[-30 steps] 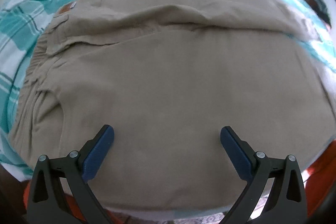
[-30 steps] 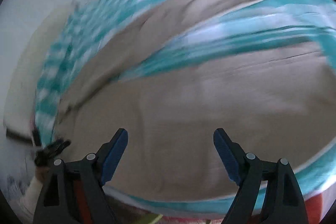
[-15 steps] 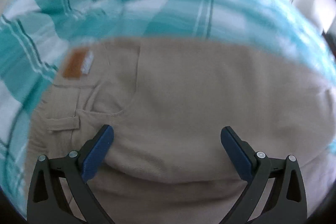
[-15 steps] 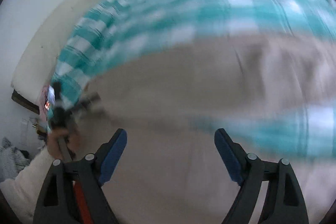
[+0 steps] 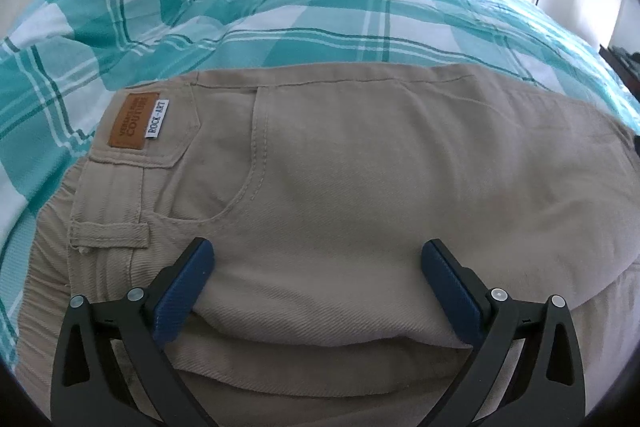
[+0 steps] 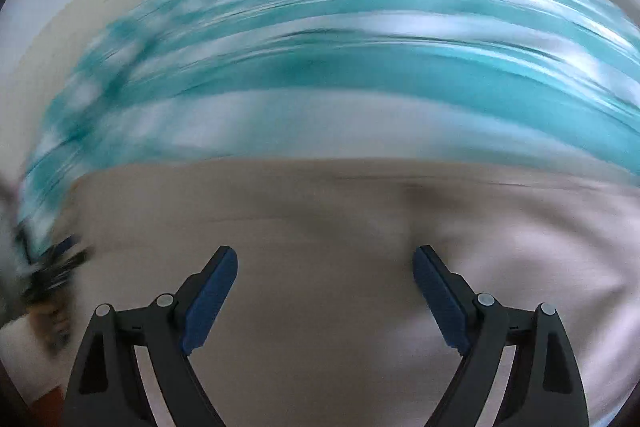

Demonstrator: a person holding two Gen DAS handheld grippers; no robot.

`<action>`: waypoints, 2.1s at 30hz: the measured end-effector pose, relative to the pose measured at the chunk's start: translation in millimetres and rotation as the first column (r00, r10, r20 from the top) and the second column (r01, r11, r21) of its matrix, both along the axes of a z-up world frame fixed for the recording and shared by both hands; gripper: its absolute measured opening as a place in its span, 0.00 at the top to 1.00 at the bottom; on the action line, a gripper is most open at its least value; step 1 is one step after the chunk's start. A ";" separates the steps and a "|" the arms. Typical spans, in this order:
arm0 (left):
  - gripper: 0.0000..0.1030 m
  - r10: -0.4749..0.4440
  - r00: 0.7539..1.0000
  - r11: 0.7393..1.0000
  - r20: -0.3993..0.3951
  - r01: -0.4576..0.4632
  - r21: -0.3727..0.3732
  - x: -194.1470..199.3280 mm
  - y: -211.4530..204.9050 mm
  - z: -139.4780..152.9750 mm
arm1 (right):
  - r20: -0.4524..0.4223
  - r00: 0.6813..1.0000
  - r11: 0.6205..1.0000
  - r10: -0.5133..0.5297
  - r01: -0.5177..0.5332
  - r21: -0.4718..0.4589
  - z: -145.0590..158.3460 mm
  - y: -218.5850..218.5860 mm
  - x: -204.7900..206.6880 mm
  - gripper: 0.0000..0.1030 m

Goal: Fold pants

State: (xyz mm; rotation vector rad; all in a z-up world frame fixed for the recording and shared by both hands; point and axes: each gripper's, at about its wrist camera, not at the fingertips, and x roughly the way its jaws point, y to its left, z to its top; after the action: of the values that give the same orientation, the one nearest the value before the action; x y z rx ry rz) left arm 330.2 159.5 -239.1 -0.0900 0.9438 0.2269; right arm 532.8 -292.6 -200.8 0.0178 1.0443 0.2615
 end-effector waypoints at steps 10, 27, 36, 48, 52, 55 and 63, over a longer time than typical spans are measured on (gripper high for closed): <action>0.01 0.008 1.000 1.000 0.016 -0.008 0.019 0.6 -1.9 -2.4 | 0.117 0.799 0.790 -0.590 0.601 -0.124 55.7 -258.7 -27.7 0.31; 0.01 0.010 1.000 1.000 0.017 -0.010 0.018 2.0 -0.2 -3.2 | 0.246 0.952 0.964 -0.180 0.221 -0.149 114.6 -137.0 -137.2 0.99; 0.01 0.014 0.999 0.999 -0.030 -0.013 0.048 8.3 -2.8 -0.9 | 0.178 0.852 0.870 -0.493 0.476 0.131 119.9 -157.5 -371.5 0.99; 0.01 -0.090 0.995 0.981 -0.043 0.081 -0.178 -96.1 -68.0 74.2 | 0.246 0.844 0.865 -0.477 0.500 -0.037 107.2 -94.9 -394.2 0.41; 0.01 -0.190 0.980 0.965 -0.050 0.177 -0.193 -133.4 -109.2 60.9 | 0.198 0.934 0.954 -0.296 0.297 0.026 88.1 -8.7 -375.5 0.41; 0.01 -0.212 0.971 0.966 -0.113 0.190 -0.176 -139.1 -121.5 36.2 | 0.143 0.970 0.979 -0.198 0.190 0.069 63.8 45.4 -361.3 0.41; 0.01 -0.249 0.965 0.962 -0.078 0.237 -0.138 -150.7 -124.0 17.8 | 0.063 0.991 0.986 -0.115 0.121 -0.112 -8.7 81.1 -363.2 0.38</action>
State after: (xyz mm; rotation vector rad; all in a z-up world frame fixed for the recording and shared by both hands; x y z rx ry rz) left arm 179.5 35.5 -221.2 -0.0802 1.0534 -0.0576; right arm 169.6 -211.6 -209.4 -0.0315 0.9967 0.0931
